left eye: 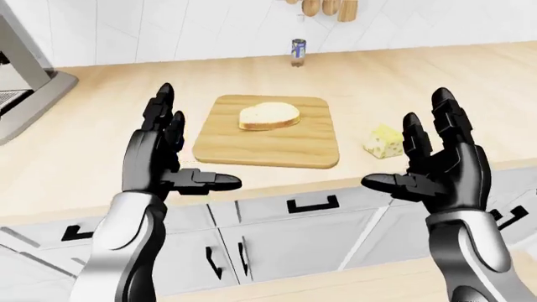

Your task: Pick up the wedge of cheese and place it on the slice of bread to prepare a simple cheese on bread dish.

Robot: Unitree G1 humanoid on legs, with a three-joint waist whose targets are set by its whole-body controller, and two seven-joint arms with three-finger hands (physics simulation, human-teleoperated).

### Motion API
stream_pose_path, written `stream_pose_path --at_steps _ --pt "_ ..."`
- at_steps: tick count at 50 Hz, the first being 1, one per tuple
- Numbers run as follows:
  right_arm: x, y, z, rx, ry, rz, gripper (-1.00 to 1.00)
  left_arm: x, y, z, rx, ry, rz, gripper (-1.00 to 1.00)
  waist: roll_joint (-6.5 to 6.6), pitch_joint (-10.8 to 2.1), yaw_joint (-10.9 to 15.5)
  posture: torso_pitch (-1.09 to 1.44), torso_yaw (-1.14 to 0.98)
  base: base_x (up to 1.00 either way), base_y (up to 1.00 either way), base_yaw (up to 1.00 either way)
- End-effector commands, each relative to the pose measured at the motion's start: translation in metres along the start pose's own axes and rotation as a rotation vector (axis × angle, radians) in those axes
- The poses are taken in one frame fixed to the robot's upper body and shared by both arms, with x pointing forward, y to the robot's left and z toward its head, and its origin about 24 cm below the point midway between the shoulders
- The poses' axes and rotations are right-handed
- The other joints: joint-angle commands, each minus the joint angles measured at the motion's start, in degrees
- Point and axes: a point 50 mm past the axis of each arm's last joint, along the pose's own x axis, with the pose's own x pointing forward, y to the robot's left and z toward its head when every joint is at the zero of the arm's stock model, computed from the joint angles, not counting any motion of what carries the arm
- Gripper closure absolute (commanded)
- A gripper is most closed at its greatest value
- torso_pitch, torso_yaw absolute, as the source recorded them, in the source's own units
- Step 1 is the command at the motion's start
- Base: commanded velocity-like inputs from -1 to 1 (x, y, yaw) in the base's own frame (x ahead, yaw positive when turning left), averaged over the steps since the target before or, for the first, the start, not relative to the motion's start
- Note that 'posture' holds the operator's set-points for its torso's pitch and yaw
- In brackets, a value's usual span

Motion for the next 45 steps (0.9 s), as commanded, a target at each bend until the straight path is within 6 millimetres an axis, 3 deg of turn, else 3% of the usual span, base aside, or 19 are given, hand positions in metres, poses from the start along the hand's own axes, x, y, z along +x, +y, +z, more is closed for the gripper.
stream_pose_path --at_steps 1,8,11,13,20,21,24,29,32,34,37,40,42,43,44,45 --pt "-0.002 0.0017 0.0174 0.003 -0.103 0.017 -1.0 -0.0018 -0.0024 0.0149 0.007 -0.086 -0.007 -1.0 0.55 -1.25 -0.29 0.0 0.0 0.0 0.0 0.0" --pt "-0.0037 0.0016 0.0234 0.008 -0.118 0.016 -1.0 -0.004 -0.0014 0.0178 0.008 -0.091 -0.003 -1.0 -2.03 -0.25 -0.1 0.0 0.0 0.0 0.0 0.0" --pt "-0.0032 0.0015 0.0231 0.009 -0.117 0.016 -1.0 -0.0043 -0.002 0.0178 0.007 -0.09 -0.004 -1.0 -3.35 -0.68 0.32 0.0 0.0 0.0 0.0 0.0" --pt "-0.0026 0.0011 0.0232 0.011 -0.116 0.012 -1.0 -0.0043 -0.0022 0.0175 0.007 -0.089 -0.004 -1.0 -5.09 -1.23 0.77 0.0 0.0 0.0 0.0 0.0" --pt "-0.0026 -0.0006 0.0233 0.014 -0.116 0.007 -1.0 -0.003 -0.0033 0.0188 0.009 -0.089 -0.008 -1.0 -3.52 -1.33 0.72 0.0 0.0 0.02 0.0 0.0" --pt "-0.0024 -0.0008 0.0228 0.012 -0.117 0.008 -1.0 -0.0027 -0.0034 0.0186 0.009 -0.089 -0.008 -1.0 -3.23 -2.5 0.49 0.0 0.0 0.06 0.0 0.0" --pt "-0.0018 -0.001 0.0237 0.012 -0.12 0.006 -1.0 -0.0013 -0.0039 0.019 0.009 -0.09 -0.01 -1.0 -2.25 -0.78 0.28 0.0 0.0 0.13 0.0 0.0" --pt "-0.0023 -0.0017 0.0229 0.009 -0.125 0.005 -1.0 -0.0002 -0.0032 0.0166 0.008 -0.087 -0.01 -1.0 0.03 -0.47 0.13 0.0 0.0 0.14 0.0 0.0" --pt "-0.0024 -0.0011 0.0228 0.008 -0.128 0.007 -1.0 -0.0001 -0.0034 0.0161 0.008 -0.087 -0.011 -1.0 -0.45 -0.91 0.21 0.0 0.0 0.16 0.0 0.0" --pt "-0.0025 -0.0013 0.0215 0.008 -0.127 0.007 -1.0 -0.0003 -0.0024 0.0144 0.007 -0.085 -0.009 -1.0 0.22 -0.74 0.18 0.0 0.0 0.17 0.0 0.0" --pt "-0.0031 -0.001 0.0214 0.009 -0.124 0.005 -1.0 -0.0001 -0.002 0.0143 0.006 -0.085 -0.009 -1.0 -0.56 -1.04 0.28 0.0 0.0 0.17 0.0 0.0" --pt "-0.0038 -0.001 0.0222 0.009 -0.125 0.004 -1.0 0.0001 -0.0016 0.0137 0.006 -0.086 -0.009 -1.0 -2.17 -0.48 0.59 0.0 0.0 0.17 0.0 0.0" --pt "-0.0035 -0.0012 0.022 0.008 -0.127 0.005 -1.0 0.0003 -0.0007 0.0129 0.005 -0.085 -0.007 -1.0 -4.32 -0.66 0.82 0.0 0.0 0.16 0.0 0.0" --pt "-0.0037 -0.001 0.0229 0.009 -0.128 0.005 -1.0 0.0003 -0.0004 0.0128 0.005 -0.085 -0.007 -1.0 -6.26 -1.31 0.84 0.0 0.0 0.17 0.0 0.0" --pt "-0.0037 -0.0008 0.0233 0.008 -0.128 0.005 -1.0 0.0003 -0.0004 0.0129 0.005 -0.085 -0.007 -1.0 -5.28 -1.04 0.53 0.0 0.0 0.18 0.0 0.0" --pt "-0.0033 -0.001 0.0228 0.008 -0.128 0.004 -1.0 0.0003 -0.0004 0.0131 0.006 -0.085 -0.007 -1.0 -5.24 -0.68 0.24 0.0 0.0 0.18 0.0 0.0"
